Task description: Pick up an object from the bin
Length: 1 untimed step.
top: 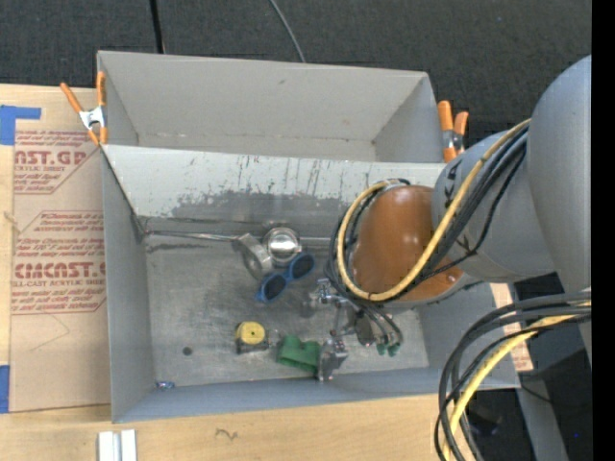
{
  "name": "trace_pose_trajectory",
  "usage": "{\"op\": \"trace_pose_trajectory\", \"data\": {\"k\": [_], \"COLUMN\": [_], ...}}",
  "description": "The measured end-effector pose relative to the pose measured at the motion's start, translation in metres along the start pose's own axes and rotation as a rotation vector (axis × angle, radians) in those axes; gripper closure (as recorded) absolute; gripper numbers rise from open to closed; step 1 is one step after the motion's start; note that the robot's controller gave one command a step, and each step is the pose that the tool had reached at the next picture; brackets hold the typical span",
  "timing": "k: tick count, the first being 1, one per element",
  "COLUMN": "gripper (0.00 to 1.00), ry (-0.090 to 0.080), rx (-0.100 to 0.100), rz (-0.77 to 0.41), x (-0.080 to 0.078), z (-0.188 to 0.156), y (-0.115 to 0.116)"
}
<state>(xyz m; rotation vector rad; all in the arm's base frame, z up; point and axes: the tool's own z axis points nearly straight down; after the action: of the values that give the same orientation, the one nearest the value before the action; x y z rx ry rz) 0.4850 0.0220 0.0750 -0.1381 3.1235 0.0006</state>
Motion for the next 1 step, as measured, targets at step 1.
{"op": "trace_pose_trajectory", "data": {"k": [1], "gripper": [1.00], "ry": [0.029], "rx": [0.000], "rz": [-0.003], "x": [0.0075], "z": [0.0008], "y": [0.0002]}}
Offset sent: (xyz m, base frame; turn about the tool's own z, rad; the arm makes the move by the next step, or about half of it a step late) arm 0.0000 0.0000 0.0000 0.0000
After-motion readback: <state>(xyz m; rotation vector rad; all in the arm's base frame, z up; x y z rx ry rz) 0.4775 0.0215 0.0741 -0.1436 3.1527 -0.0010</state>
